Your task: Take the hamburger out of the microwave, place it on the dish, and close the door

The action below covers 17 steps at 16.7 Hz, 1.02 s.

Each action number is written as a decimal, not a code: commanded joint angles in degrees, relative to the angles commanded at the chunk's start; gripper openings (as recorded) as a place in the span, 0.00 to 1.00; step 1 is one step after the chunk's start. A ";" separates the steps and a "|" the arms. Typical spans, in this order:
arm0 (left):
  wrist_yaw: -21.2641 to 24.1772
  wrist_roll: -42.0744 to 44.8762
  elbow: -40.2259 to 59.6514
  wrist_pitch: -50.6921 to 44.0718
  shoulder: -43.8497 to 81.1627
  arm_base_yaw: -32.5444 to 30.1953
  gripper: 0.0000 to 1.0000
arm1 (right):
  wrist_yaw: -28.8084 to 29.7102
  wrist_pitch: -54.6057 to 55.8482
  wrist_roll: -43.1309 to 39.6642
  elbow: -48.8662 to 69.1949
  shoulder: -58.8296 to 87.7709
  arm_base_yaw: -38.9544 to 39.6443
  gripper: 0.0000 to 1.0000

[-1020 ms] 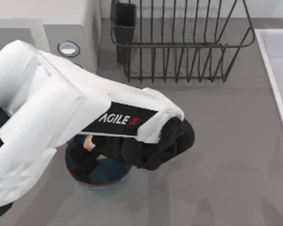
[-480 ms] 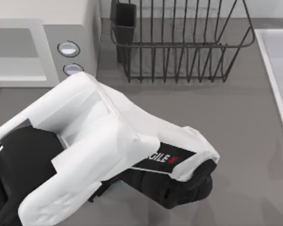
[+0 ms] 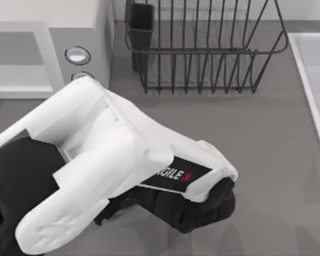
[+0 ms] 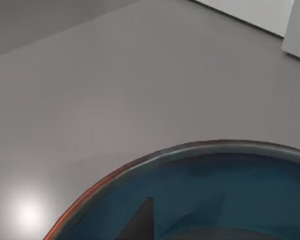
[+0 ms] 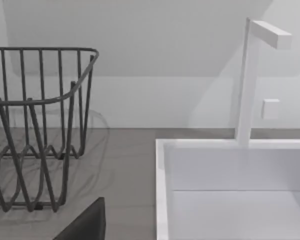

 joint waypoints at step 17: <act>-2.26 7.88 -4.32 11.19 -0.38 3.63 0.53 | 0.00 0.00 0.00 0.00 0.00 0.00 1.00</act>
